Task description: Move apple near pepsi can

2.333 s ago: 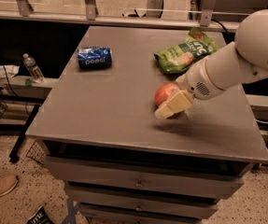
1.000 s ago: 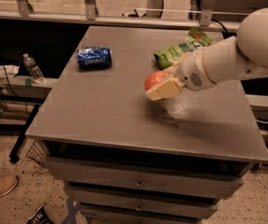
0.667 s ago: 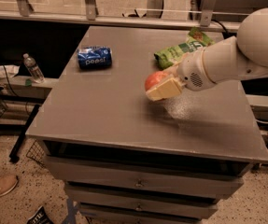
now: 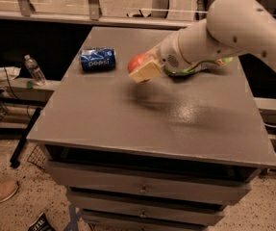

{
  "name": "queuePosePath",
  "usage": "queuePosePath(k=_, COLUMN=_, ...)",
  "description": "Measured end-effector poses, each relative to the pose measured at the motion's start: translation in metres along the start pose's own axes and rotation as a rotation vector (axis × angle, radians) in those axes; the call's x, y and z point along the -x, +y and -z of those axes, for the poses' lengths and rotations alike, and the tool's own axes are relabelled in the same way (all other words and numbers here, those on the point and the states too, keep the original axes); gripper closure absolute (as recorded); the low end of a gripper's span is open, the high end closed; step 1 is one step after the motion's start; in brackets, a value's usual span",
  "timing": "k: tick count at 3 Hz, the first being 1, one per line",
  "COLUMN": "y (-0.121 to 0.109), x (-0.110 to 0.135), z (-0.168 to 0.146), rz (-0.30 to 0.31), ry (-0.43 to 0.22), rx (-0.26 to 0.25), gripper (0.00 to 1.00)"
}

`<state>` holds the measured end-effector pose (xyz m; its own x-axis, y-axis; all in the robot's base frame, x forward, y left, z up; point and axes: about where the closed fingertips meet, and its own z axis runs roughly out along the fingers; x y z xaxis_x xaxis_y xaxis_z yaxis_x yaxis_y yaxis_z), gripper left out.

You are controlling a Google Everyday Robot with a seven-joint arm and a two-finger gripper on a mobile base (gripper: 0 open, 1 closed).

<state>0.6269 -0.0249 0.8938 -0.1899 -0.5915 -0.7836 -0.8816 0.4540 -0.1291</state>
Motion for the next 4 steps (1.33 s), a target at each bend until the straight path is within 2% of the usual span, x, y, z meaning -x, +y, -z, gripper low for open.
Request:
queuePosePath(k=1, y=-0.017, x=0.019, z=-0.028, rz=0.02, ry=0.001, rx=-0.016, gripper=1.0)
queuePosePath(k=2, y=-0.019, x=0.032, z=-0.056, rz=0.012, ry=-0.005, rx=-0.001, gripper=1.0)
queuePosePath(k=4, y=-0.015, x=0.034, z=-0.087, rz=-0.029, ry=-0.002, rx=0.025, gripper=1.0)
